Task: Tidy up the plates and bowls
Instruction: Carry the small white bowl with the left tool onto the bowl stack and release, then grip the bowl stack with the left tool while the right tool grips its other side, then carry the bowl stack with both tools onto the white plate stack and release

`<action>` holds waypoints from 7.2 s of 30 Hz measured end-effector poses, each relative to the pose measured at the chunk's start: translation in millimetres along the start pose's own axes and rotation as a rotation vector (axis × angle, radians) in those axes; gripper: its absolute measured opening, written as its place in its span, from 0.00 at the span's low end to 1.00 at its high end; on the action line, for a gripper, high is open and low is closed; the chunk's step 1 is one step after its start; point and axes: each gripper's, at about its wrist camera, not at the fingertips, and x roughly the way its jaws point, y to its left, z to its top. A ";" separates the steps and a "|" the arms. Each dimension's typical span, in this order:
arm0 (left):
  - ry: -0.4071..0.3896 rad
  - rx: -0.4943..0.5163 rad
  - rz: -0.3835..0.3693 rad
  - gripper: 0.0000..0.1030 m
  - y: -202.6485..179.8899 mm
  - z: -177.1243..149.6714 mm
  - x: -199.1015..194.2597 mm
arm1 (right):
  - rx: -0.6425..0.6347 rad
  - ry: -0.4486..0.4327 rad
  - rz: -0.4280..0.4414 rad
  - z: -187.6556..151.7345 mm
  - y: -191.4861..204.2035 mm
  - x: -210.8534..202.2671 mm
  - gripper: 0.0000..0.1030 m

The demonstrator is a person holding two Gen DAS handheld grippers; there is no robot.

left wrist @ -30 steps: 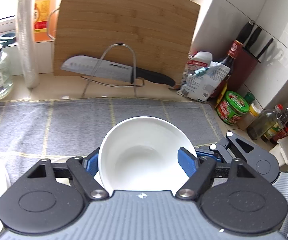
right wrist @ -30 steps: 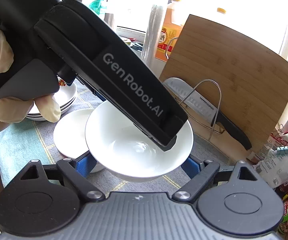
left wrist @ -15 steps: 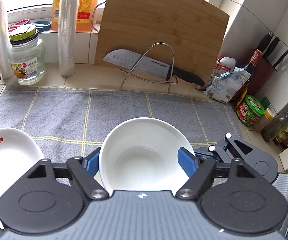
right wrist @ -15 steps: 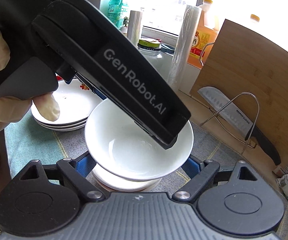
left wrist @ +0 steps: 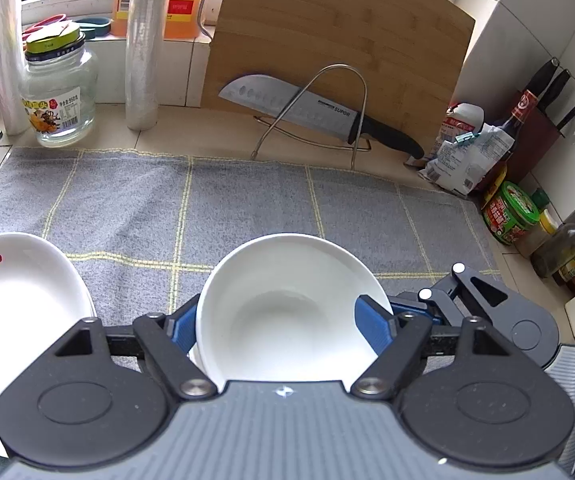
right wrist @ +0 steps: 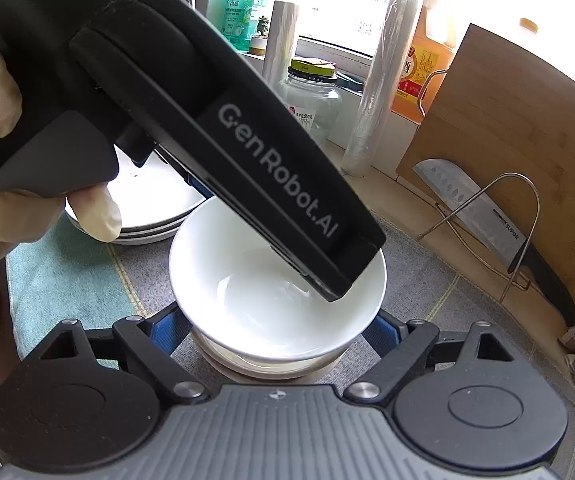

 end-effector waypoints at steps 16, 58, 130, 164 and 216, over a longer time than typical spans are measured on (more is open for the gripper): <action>0.000 -0.013 -0.001 0.76 2.4 -0.5 4.6 | 0.050 0.005 0.041 -2.2 -15.2 10.9 0.90; -0.111 0.033 -0.119 0.85 -4.5 3.4 -18.5 | -0.043 -0.063 0.047 0.8 -4.9 4.1 1.00; 0.140 0.608 -0.054 0.88 15.6 -62.3 54.0 | -0.136 0.177 0.225 -46.3 -40.1 59.6 1.00; 0.178 0.967 -0.184 0.73 8.5 -51.5 55.3 | -0.350 0.178 0.363 -15.2 -37.5 80.3 0.82; 0.065 0.882 -0.067 0.73 102.7 -56.7 -57.2 | -0.518 0.133 0.351 89.9 67.3 81.9 0.82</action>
